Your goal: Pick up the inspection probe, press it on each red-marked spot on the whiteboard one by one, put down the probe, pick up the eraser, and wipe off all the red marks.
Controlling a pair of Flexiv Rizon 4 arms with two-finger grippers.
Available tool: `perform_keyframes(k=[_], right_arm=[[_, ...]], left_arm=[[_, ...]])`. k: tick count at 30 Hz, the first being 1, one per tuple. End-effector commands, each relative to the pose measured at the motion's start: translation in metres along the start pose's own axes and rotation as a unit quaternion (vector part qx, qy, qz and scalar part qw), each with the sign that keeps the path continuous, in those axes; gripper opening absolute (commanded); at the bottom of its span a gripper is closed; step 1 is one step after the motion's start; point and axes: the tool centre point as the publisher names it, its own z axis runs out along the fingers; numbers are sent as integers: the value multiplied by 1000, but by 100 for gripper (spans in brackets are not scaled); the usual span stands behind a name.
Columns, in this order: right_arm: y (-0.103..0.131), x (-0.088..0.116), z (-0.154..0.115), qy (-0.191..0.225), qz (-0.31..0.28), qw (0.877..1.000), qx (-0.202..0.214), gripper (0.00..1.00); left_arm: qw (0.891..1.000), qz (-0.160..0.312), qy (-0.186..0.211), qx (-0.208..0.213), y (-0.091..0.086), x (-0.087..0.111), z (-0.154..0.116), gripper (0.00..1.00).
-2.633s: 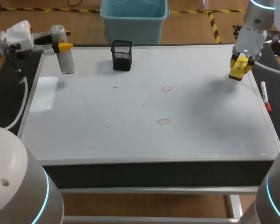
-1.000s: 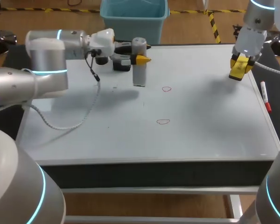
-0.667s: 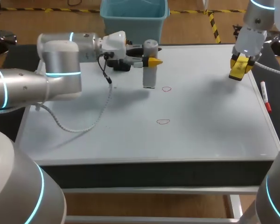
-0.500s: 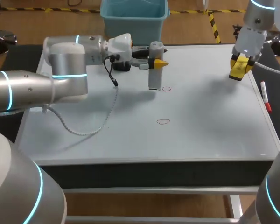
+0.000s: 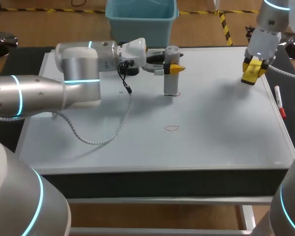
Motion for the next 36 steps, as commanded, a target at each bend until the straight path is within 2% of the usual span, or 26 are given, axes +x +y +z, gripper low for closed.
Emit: perform_keyframes(k=[1,16,36], right_arm=[[-1,0,-1,2,-1,1000,1,0],[-1,0,-1,2,-1,1000,1,0],[-1,0,-1,2,-1,1000,1,0]], left_arm=[[1000,3,4,2,5,-6,6,0],[1000,4,15,-4,16,-12,13,0],[1000,7,26,-13,26,-9,17,0]])
